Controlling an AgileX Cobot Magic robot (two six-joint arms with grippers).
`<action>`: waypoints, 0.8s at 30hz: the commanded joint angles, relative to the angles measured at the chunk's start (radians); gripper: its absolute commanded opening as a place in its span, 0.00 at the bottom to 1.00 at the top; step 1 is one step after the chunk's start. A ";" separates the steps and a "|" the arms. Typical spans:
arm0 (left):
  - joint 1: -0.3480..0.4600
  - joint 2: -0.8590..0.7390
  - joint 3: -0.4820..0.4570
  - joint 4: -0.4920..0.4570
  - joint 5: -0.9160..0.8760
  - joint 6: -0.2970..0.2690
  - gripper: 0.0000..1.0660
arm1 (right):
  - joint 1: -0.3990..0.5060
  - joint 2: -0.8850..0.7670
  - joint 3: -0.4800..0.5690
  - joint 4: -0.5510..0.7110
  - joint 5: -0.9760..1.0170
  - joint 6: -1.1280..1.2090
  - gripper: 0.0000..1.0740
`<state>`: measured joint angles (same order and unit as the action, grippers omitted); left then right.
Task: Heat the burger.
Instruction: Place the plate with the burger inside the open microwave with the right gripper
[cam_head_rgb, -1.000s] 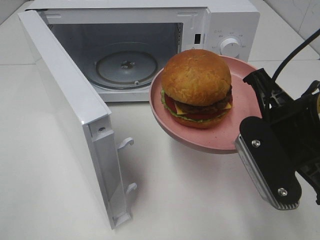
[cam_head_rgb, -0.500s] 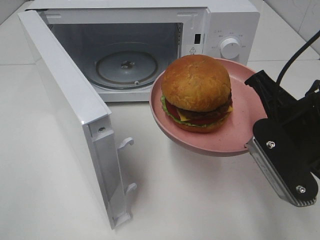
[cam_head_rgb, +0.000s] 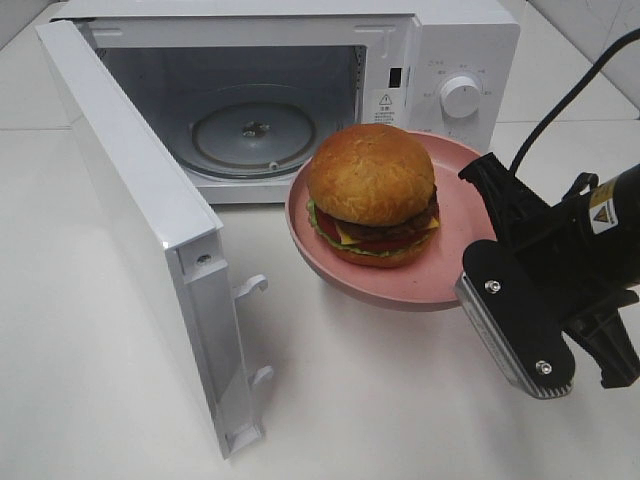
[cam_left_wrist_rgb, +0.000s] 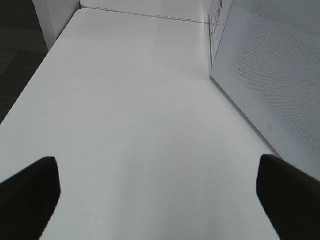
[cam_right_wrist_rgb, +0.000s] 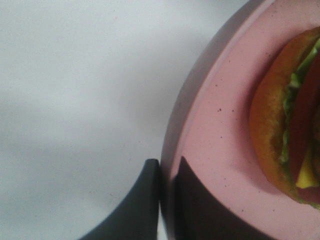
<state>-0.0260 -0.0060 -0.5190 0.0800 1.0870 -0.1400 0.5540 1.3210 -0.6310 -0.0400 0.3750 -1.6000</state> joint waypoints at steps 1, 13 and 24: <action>0.004 -0.011 0.002 -0.003 -0.013 -0.001 0.94 | -0.002 0.012 -0.007 0.008 -0.075 -0.020 0.02; 0.004 -0.011 0.002 -0.003 -0.013 -0.001 0.94 | 0.056 0.061 -0.007 0.015 -0.118 -0.028 0.02; 0.004 -0.011 0.002 -0.003 -0.013 -0.001 0.94 | 0.056 0.076 -0.008 0.111 -0.164 -0.108 0.03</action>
<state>-0.0260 -0.0060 -0.5190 0.0800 1.0870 -0.1400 0.6110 1.4050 -0.6310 0.0500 0.2710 -1.6900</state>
